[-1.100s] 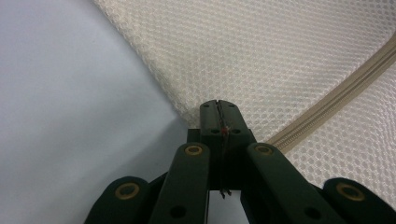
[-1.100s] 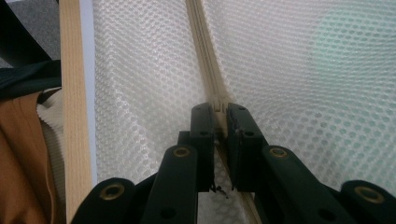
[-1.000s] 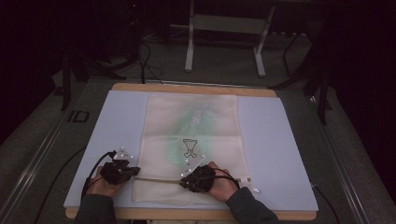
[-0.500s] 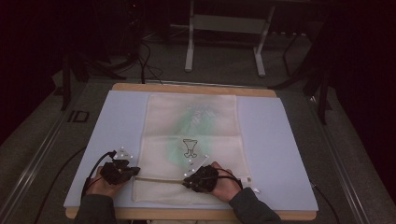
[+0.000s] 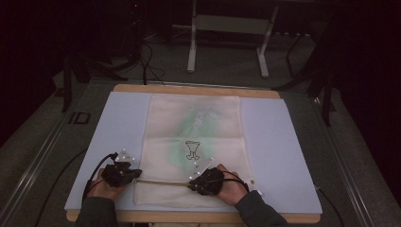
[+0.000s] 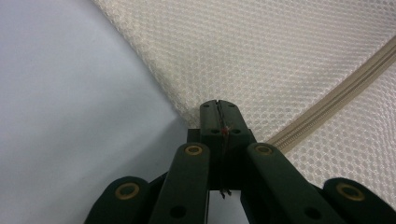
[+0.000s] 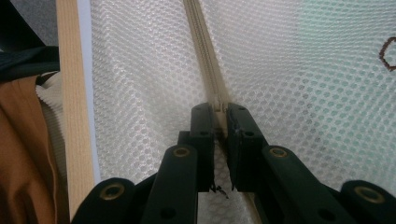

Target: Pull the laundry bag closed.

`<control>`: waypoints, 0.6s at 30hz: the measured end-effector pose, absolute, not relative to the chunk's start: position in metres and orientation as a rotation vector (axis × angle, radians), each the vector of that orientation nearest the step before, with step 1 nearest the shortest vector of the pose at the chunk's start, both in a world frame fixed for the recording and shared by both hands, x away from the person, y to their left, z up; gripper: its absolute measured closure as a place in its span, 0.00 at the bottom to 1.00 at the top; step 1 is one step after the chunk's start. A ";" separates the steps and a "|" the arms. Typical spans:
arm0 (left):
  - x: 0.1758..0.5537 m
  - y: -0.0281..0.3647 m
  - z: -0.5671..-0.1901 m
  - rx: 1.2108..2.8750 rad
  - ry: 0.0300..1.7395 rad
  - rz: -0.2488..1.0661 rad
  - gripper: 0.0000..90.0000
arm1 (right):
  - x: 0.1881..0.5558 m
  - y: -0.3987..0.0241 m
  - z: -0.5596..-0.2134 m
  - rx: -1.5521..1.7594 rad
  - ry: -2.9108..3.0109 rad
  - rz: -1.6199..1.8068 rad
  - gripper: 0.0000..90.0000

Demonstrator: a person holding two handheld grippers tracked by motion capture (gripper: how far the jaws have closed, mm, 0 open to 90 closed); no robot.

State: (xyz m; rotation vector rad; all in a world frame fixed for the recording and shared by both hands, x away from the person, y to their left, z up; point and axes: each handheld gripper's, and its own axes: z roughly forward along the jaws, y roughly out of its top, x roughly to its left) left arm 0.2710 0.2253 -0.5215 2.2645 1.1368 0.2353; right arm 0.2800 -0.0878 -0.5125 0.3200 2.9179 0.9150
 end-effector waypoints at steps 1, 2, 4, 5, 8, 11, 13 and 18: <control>0.271 0.225 -0.521 2.265 1.136 0.235 1.00 | 0.280 -0.089 -0.512 0.318 2.915 0.911 0.91; 0.271 0.225 -0.521 2.266 1.136 0.235 1.00 | 0.280 -0.089 -0.512 0.320 2.917 0.910 0.91; 0.271 0.225 -0.521 2.267 1.135 0.235 1.00 | 0.280 -0.090 -0.512 0.327 2.915 0.916 0.91; 0.271 0.225 -0.521 2.265 1.137 0.236 1.00 | 0.280 -0.091 -0.512 0.322 2.915 0.915 0.91; 0.271 0.225 -0.521 2.264 1.137 0.236 1.00 | 0.280 -0.092 -0.511 0.318 2.917 0.908 0.91; 0.271 0.225 -0.521 2.268 1.136 0.238 1.00 | 0.279 -0.093 -0.512 0.318 2.915 0.900 0.91; 0.271 0.225 -0.521 2.266 1.137 0.238 1.00 | 0.279 -0.094 -0.511 0.323 2.918 0.897 0.91; 0.271 0.225 -0.521 2.265 1.136 0.235 1.00 | 0.279 -0.097 -0.512 0.329 2.917 0.897 0.91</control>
